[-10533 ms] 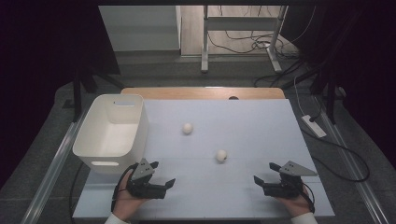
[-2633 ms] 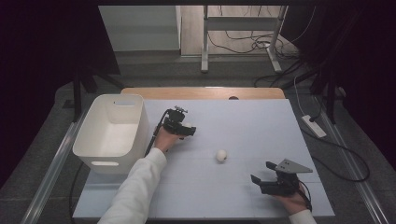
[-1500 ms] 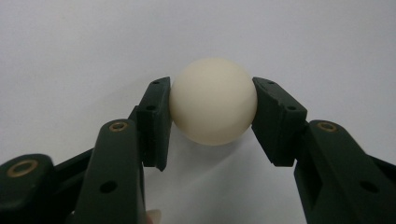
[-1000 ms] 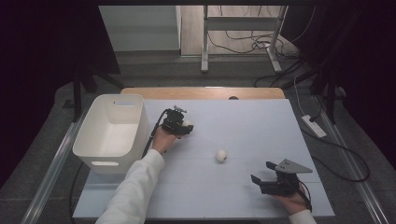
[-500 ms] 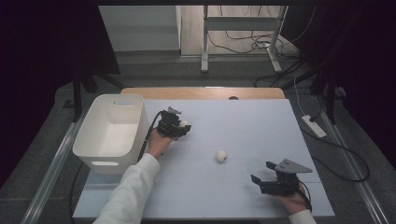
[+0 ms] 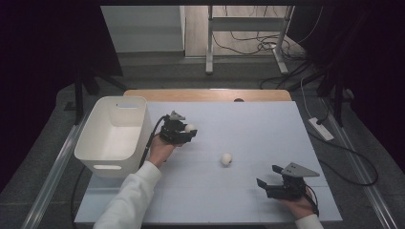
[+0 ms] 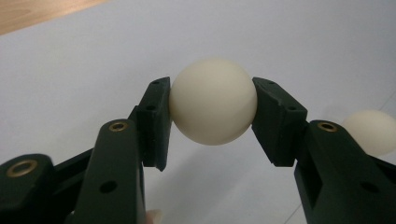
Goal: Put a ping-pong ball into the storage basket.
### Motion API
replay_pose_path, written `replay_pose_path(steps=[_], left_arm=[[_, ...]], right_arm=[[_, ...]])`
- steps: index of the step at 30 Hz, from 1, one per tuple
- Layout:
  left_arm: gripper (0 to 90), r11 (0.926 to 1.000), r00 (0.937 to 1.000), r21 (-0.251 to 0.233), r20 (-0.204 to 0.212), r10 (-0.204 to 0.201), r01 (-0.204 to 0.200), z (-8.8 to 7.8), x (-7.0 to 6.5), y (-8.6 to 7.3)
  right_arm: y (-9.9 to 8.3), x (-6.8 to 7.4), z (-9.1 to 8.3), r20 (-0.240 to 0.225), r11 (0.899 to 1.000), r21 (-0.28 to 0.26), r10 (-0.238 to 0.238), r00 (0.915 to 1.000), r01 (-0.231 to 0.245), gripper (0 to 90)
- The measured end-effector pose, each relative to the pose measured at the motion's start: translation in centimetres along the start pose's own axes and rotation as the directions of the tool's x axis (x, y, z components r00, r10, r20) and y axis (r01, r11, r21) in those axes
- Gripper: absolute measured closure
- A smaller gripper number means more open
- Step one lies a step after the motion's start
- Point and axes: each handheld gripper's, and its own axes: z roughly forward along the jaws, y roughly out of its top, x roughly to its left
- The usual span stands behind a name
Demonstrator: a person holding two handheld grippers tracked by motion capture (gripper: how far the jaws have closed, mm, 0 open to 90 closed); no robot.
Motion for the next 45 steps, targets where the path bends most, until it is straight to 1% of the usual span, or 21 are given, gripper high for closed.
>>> replay_pose_path(steps=[1,6,8,10,12,18,25,30,32,36,37,41,42,44,45], left_arm=[[50.5,0.9999,1.0,-0.013,0.004,0.002,-0.002,-0.3,-0.2,0.0],[50.5,0.9997,0.9998,-0.024,0.016,0.011,-0.011,-0.7,-0.4,-0.1],[50.5,0.9996,0.9998,-0.024,0.016,0.012,-0.012,-0.8,-0.5,-0.2],[50.5,0.9993,0.9996,-0.033,0.017,0.021,-0.02,-1.0,-0.7,-0.2],[50.5,0.9991,0.9997,-0.04,0.018,0.018,-0.017,-1.2,-0.8,-0.1],[50.5,0.9978,0.9995,-0.061,0.016,0.028,-0.027,-1.7,-1.0,0.1],[50.5,0.9971,0.9992,-0.066,0.016,0.038,-0.037,-2.2,-1.1,0.2],[50.4,0.9961,0.9989,-0.081,0.029,0.036,-0.034,-2.7,-1.3,0.3],[50.5,0.9955,0.9986,-0.09,0.041,0.034,-0.03,-2.9,-1.4,0.4],[50.4,0.9946,0.9981,-0.097,0.044,0.043,-0.038,-3.1,-1.6,0.6],[50.4,0.994,0.9978,-0.1,0.044,0.05,-0.045,-3.3,-1.7,0.7],[50.4,0.9919,0.9973,-0.116,0.045,0.057,-0.052,-3.8,-2.0,1.0],[50.4,0.9911,0.9967,-0.119,0.046,0.066,-0.06,-4.1,-2.2,1.0],[50.4,0.9891,0.996,-0.126,0.036,0.082,-0.077,-4.4,-2.5,1.2],[50.4,0.9886,0.9958,-0.13,0.041,0.082,-0.076,-4.6,-2.6,1.3]], right_arm=[[0.0,0.0,0.0,0.001,1.0,0.0,-0.001,1.0,0.001,15.1],[0.0,0.0,0.0,0.001,1.0,0.001,0.001,1.0,-0.001,15.1],[0.0,0.0,0.0,0.001,1.0,0.001,-0.001,1.0,0.001,15.1],[0.0,0.0,0.0,0.002,1.0,0.0,0.0,1.0,0.0,15.1],[0.0,0.0,0.0,0.003,1.0,-0.001,0.001,1.0,-0.001,15.1],[0.0,0.0,0.0,0.001,1.0,-0.005,-0.002,1.0,0.002,15.1],[0.0,0.0,0.0,0.002,1.0,-0.004,-0.002,1.0,0.002,15.1],[0.0,0.0,0.0,0.005,1.0,-0.003,-0.002,1.0,0.002,15.1],[0.0,0.0,0.0,0.004,1.0,-0.005,-0.003,1.0,0.003,15.1],[0.0,0.0,-0.1,0.003,1.0,-0.004,-0.002,1.0,0.002,15.1],[0.0,0.0,-0.1,0.003,1.0,-0.007,0.0,1.0,0.0,15.1],[0.1,0.0,-0.2,0.004,1.0,-0.011,0.004,1.0,-0.004,15.1],[0.1,0.0,-0.2,0.004,1.0,-0.01,0.004,1.0,-0.004,15.1],[0.1,0.0,-0.2,0.005,1.0,-0.008,0.004,1.0,-0.004,15.0],[0.0,0.0,-0.1,0.004,1.0,-0.008,0.003,1.0,-0.003,15.0]])
